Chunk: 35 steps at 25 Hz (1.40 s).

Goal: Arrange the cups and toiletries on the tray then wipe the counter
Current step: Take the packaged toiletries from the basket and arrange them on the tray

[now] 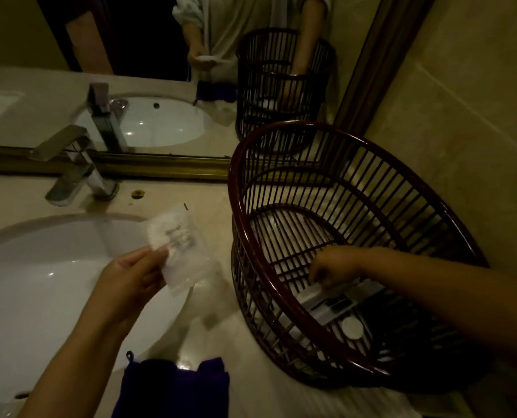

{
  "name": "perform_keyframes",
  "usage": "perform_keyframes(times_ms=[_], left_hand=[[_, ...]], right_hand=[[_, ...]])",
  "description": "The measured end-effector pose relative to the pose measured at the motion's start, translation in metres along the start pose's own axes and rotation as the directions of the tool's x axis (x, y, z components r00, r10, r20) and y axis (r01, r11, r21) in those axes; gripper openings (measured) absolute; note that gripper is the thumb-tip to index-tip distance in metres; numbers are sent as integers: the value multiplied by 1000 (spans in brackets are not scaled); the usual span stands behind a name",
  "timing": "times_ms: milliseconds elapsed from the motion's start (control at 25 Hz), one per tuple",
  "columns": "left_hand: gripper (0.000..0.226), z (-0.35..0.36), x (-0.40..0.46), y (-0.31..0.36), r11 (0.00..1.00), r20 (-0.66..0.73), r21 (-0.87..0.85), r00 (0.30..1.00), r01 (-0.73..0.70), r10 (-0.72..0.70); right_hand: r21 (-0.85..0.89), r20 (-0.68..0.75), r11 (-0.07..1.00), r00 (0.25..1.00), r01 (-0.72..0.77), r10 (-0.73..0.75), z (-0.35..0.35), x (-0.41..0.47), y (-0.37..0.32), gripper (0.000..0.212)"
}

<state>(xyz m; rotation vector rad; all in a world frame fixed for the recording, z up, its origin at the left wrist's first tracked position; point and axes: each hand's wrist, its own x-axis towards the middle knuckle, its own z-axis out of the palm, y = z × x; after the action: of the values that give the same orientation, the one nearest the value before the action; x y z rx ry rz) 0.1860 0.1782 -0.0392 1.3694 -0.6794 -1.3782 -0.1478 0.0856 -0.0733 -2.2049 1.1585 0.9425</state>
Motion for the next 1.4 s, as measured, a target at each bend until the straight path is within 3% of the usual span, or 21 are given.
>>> perform_keyframes(times_ms=[160, 280, 440, 560, 720, 840, 1000, 1200, 1280, 1400], left_hand=[[14, 4, 7, -9, 1000, 17, -10, 1000, 14, -14], [15, 6, 11, -12, 1000, 16, -3, 1000, 5, -5], [16, 9, 14, -12, 1000, 44, -1, 999, 13, -13], [15, 12, 15, -12, 1000, 53, 17, 998, 18, -19], [15, 12, 14, -14, 1000, 53, 25, 999, 8, -10], [14, 10, 13, -14, 1000, 59, 16, 998, 14, -15], [15, 8, 12, -14, 1000, 64, 5, 998, 15, -15], [15, 5, 8, -14, 1000, 49, 9, 999, 9, -10], [16, 2, 7, -13, 1000, 45, -1, 999, 12, -12], [15, 3, 6, -9, 1000, 43, 2, 999, 3, -3]], right_hand=[[-35, 5, 999, 1000, 16, -16, 10, 14, 0, 30], [-12, 42, 999, 998, 48, -48, 19, 18, -6, 9], [318, -77, 947, 997, 49, -26, -11, 2, 1, 8], [434, 97, 900, 992, 30, -80, -26, -14, -1, 17], [222, 314, 975, 947, -4, -68, -5, -9, -16, 20], [21, 303, 1000, 953, -8, 1, 1, -2, -18, 24], [-148, 256, 989, 967, 31, 8, 2, -1, -17, 8], [-19, 286, 1000, 958, -2, 7, 10, -1, -16, 17], [73, 302, 997, 953, -22, -1, -2, -4, -12, 11], [321, 168, 946, 986, -51, -4, -40, -23, -2, 13]])
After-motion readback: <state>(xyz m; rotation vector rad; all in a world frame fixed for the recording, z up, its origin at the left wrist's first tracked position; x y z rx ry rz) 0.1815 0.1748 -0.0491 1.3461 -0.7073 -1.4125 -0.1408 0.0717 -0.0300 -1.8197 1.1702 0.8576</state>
